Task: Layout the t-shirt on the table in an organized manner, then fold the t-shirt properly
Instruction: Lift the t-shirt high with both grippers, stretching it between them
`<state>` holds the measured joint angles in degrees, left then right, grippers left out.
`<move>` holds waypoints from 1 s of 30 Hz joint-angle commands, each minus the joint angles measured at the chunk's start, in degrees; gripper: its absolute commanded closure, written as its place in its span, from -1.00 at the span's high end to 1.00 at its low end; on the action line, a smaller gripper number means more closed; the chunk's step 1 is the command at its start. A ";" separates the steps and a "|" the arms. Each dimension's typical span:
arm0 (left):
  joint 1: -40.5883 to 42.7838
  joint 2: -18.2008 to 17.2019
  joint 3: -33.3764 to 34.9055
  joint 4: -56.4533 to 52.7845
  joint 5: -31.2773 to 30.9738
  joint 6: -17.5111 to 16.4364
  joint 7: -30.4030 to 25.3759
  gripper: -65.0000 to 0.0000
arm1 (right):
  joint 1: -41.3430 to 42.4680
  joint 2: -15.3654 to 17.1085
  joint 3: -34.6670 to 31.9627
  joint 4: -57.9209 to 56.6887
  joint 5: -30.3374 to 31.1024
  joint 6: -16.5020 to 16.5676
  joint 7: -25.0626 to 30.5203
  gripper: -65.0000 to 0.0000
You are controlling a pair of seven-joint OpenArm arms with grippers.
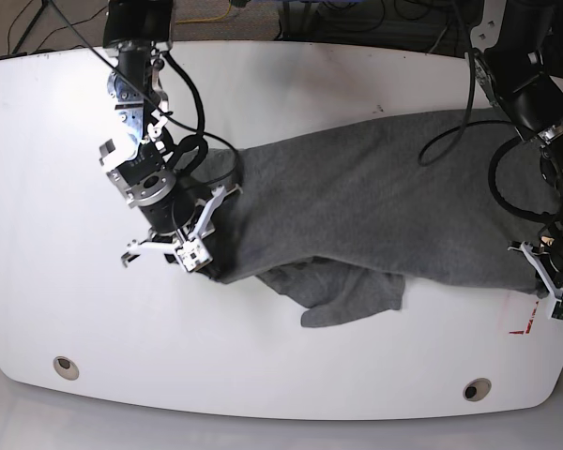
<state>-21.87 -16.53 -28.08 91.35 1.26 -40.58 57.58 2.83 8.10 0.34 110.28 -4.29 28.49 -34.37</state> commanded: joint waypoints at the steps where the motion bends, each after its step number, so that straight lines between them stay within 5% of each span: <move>1: -4.99 -0.48 -0.28 5.31 -0.07 0.58 0.40 -1.00 | 4.77 1.18 0.23 -0.96 0.38 -0.75 1.71 -1.00; 9: -16.68 0.49 2.54 14.10 -0.07 0.58 5.76 -1.00 | 18.58 5.40 0.14 -6.76 0.38 1.36 1.53 -1.00; 16: -35.67 0.49 5.61 14.54 0.02 0.58 12.09 -1.00 | 36.07 8.65 0.14 -13.53 0.38 4.61 -0.49 -1.00; 30: -66.62 0.58 10.01 3.90 -0.07 0.58 14.11 -1.00 | 63.85 12.61 0.14 -18.81 -0.06 10.67 -9.45 -1.00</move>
<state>-84.79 -15.49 -18.13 96.77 0.80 -40.16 72.60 63.64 19.40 0.12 91.00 -3.81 39.40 -42.98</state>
